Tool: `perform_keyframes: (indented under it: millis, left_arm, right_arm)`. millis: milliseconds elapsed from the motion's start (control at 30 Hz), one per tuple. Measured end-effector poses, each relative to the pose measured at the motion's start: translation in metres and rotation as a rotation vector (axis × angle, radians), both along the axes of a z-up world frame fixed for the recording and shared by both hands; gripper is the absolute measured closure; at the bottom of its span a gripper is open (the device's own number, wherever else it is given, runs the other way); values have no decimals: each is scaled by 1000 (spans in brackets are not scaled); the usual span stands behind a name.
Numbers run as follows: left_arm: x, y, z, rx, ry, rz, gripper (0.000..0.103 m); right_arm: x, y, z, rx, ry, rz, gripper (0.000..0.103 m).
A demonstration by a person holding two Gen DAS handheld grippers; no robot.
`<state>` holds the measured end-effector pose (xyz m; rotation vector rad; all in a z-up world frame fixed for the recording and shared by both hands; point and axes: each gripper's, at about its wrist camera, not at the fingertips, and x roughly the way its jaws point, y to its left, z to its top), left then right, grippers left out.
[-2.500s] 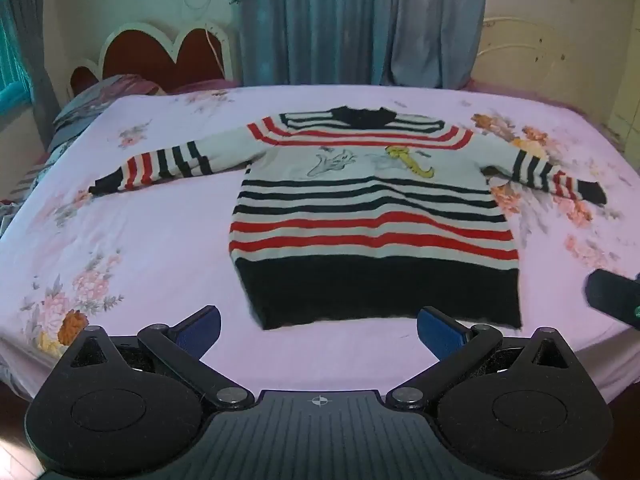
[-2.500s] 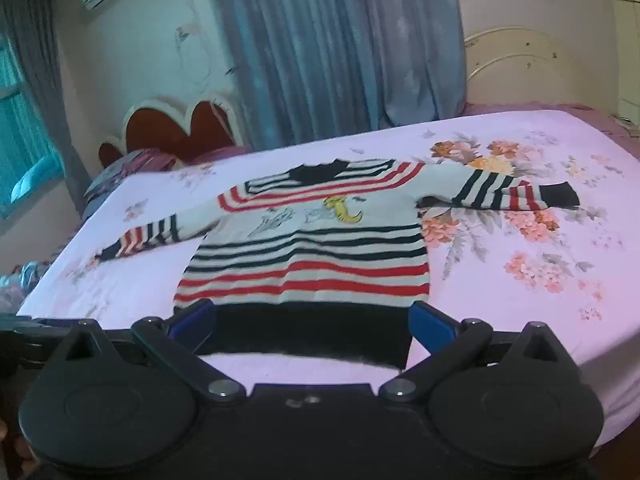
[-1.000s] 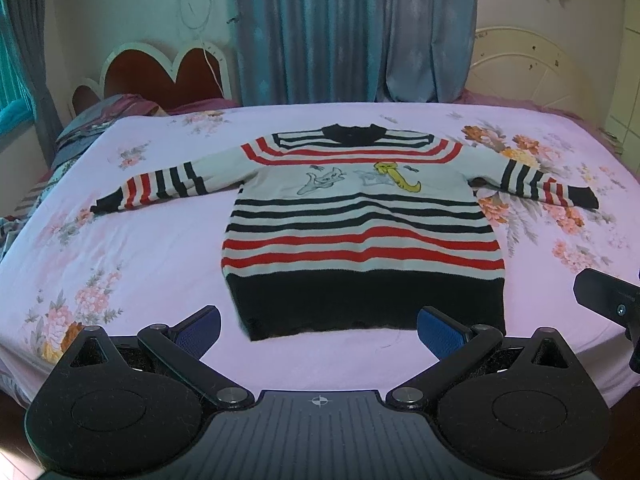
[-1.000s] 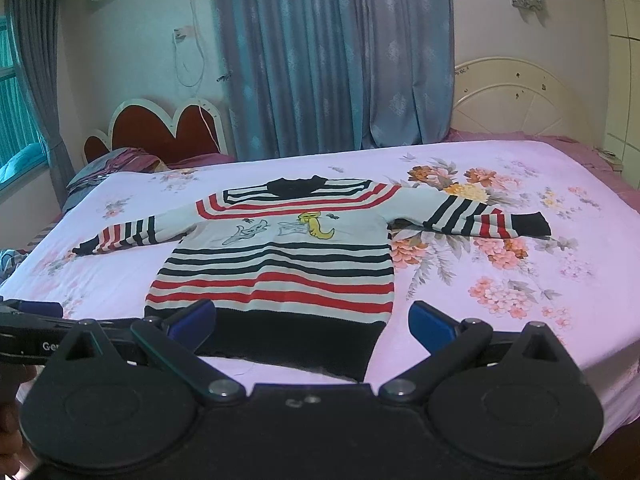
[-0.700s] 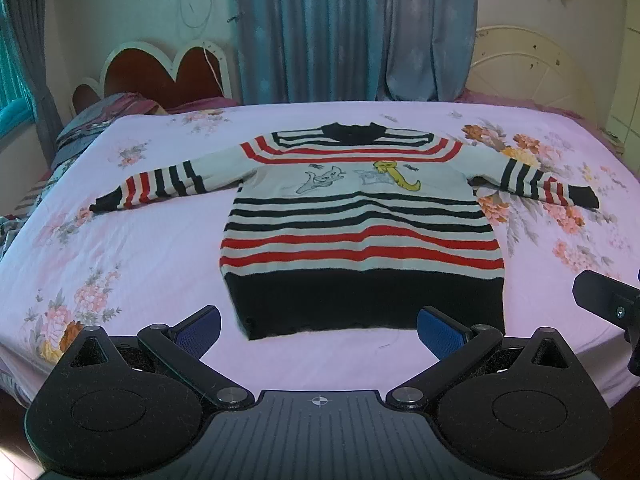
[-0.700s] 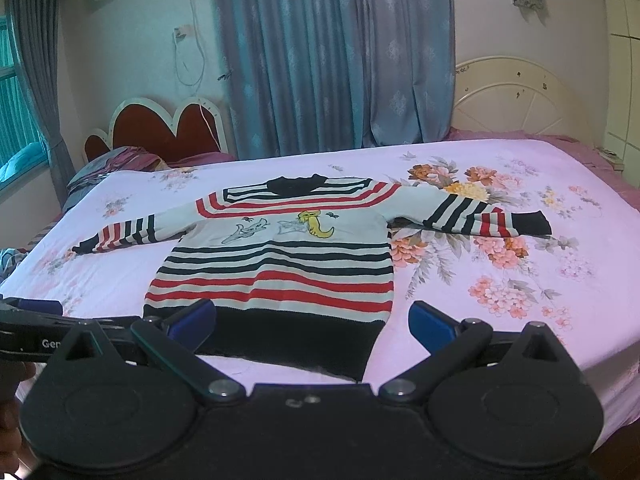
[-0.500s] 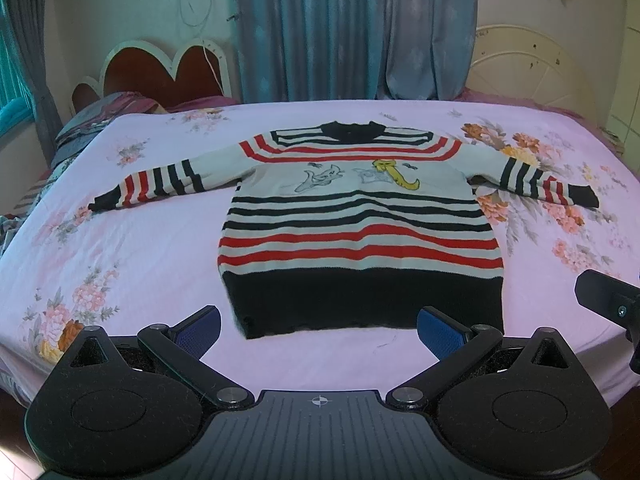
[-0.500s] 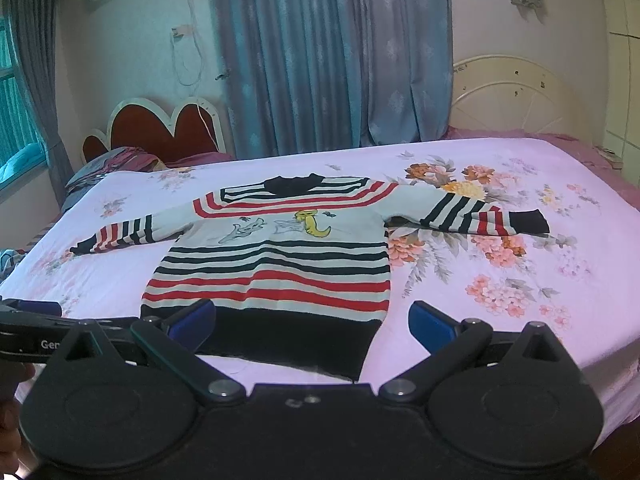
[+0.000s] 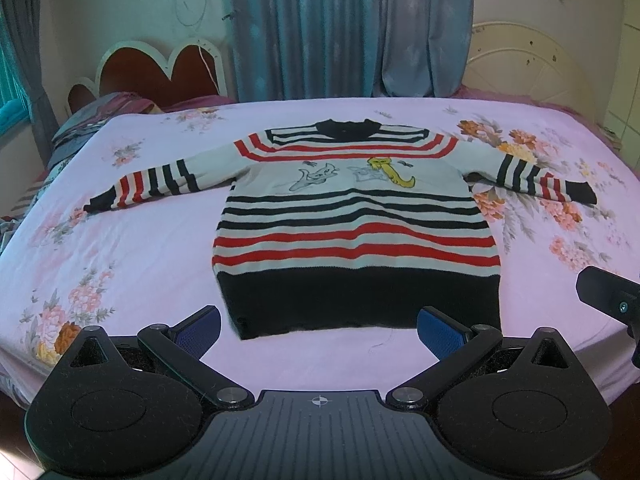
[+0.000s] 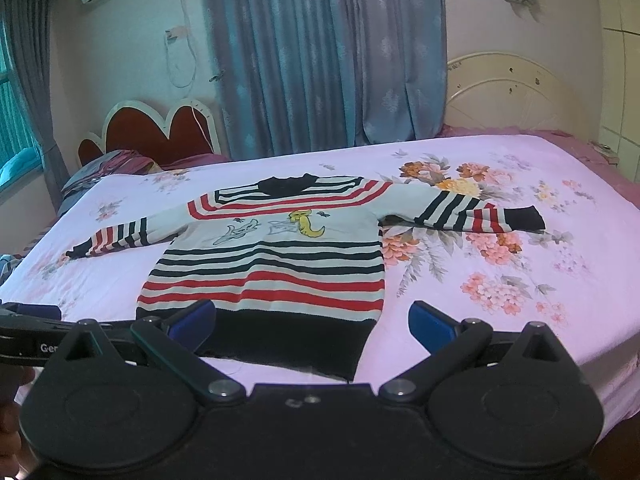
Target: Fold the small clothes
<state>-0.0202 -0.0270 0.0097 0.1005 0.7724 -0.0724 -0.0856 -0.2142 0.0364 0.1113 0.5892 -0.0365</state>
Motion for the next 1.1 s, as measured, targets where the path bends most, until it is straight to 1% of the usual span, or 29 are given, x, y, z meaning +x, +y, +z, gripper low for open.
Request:
perform_keyframes:
  millis: [767,1100]
  left_arm:
    - [8,5,-3,2,3,5,0]
    - [24,12,-8,4,15,5,0]
  right_arm:
    - [4,1,-2,0,2,-6,1]
    - [14,3,-4,-9,12,-9,1]
